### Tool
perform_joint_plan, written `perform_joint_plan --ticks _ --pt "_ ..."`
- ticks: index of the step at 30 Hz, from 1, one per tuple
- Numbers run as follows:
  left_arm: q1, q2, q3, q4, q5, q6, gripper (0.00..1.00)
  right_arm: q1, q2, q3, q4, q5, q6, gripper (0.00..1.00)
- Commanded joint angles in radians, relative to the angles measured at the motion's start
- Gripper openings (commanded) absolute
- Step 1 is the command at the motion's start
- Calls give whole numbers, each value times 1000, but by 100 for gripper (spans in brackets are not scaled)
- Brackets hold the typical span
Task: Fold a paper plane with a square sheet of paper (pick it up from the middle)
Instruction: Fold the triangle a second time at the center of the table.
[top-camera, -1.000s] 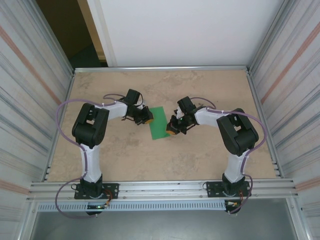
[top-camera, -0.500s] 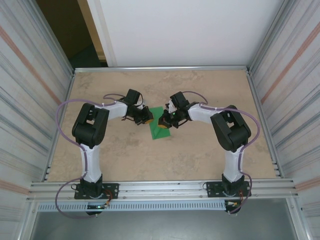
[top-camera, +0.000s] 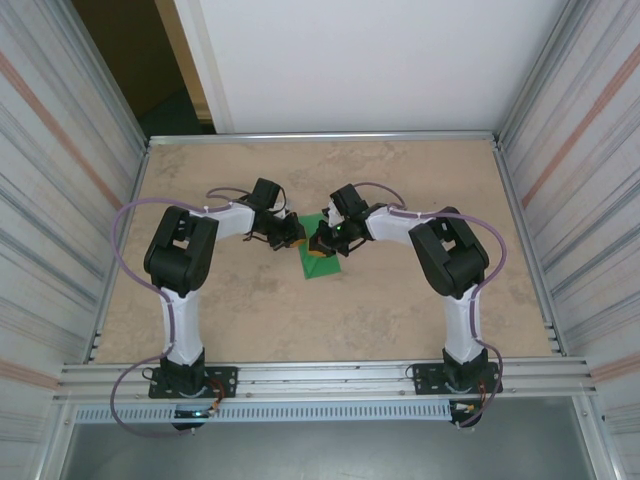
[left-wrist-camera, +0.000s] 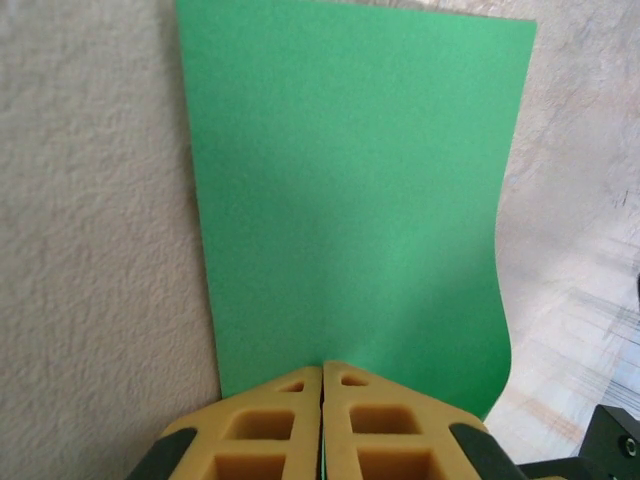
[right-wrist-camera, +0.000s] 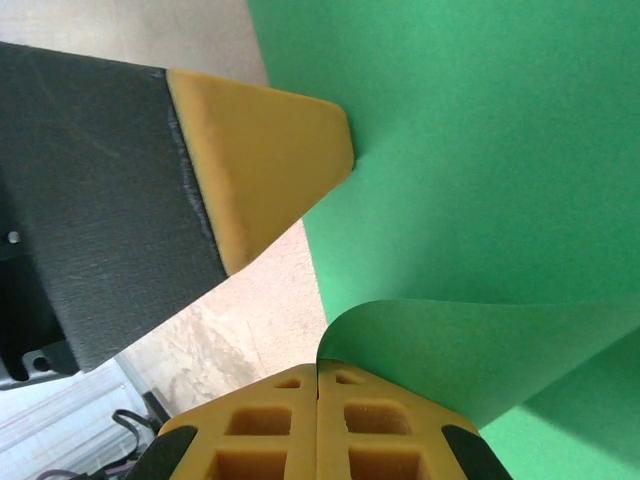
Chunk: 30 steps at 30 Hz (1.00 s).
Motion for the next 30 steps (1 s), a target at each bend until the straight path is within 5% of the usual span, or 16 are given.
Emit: perform_joint_plan --ticks 1,30 --pt "1 14 -24 -45 -48 -4 7 4 23 29 -2 21 19 0" --pt "0 16 -32 -64 -59 0 2 -8 61 34 44 43 58 0"
